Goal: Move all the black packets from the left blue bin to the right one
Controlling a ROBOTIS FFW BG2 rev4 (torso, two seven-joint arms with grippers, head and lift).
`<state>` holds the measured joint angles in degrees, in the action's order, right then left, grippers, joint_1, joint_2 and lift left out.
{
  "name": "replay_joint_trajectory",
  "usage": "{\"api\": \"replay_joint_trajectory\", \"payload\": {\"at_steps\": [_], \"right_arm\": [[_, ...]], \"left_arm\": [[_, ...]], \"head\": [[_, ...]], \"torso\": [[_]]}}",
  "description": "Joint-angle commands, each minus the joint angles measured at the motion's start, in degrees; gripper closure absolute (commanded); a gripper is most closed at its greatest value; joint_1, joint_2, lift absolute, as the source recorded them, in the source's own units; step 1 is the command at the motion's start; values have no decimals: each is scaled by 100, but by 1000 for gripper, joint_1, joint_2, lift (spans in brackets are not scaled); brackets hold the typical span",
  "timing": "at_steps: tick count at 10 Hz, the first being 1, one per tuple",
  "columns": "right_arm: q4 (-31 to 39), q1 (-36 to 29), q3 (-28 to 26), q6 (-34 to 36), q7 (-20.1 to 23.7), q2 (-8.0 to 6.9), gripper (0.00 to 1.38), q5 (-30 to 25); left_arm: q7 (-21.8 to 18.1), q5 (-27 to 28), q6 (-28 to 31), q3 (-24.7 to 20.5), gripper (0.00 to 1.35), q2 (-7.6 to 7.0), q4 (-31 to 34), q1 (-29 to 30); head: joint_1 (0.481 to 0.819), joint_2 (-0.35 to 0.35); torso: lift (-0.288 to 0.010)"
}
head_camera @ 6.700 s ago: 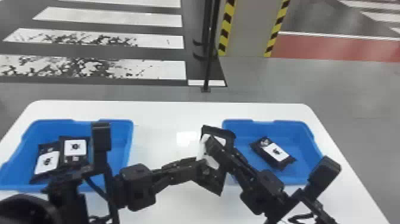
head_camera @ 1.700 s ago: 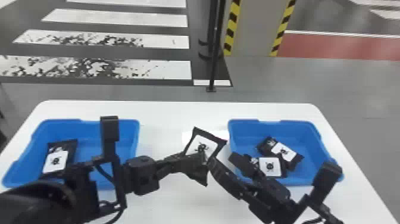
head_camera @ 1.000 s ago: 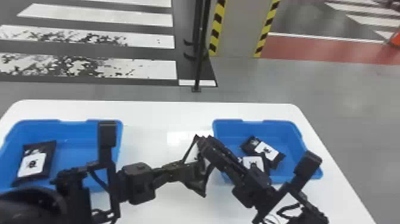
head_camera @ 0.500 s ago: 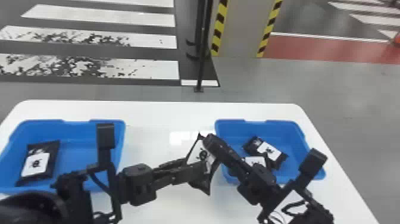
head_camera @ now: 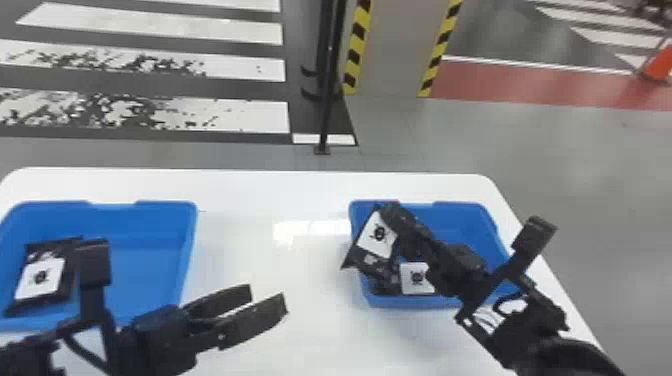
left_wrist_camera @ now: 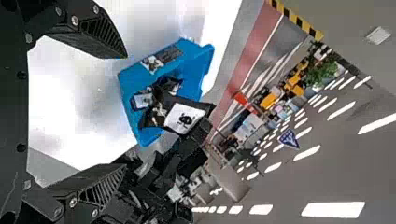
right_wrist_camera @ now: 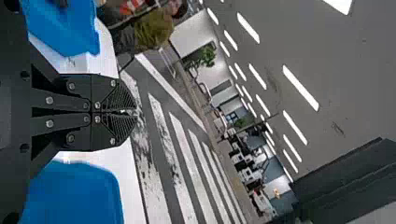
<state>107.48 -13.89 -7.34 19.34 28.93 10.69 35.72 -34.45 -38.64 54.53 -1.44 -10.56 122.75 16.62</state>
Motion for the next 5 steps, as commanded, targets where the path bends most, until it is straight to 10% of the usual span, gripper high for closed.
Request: {"api": "replay_joint_trajectory", "payload": {"at_steps": [1,3,5], "right_arm": [[-546,391,-329,-36,-54,38,1280,-373],[-1038,714,-660,-205,-204,38,1276,-921],[-1347,771,-752,-401,-291,20,622,-1093]], "left_arm": [[0,139,59,-484,206,45,262,250],[0,310,59,-964,208,124,458,390],[0,448,73,-1250,206,150,571,447]], "head": [[695,-192],[695,-202],[695,-210]], "torso": [[-140],[-140],[-140]]}}
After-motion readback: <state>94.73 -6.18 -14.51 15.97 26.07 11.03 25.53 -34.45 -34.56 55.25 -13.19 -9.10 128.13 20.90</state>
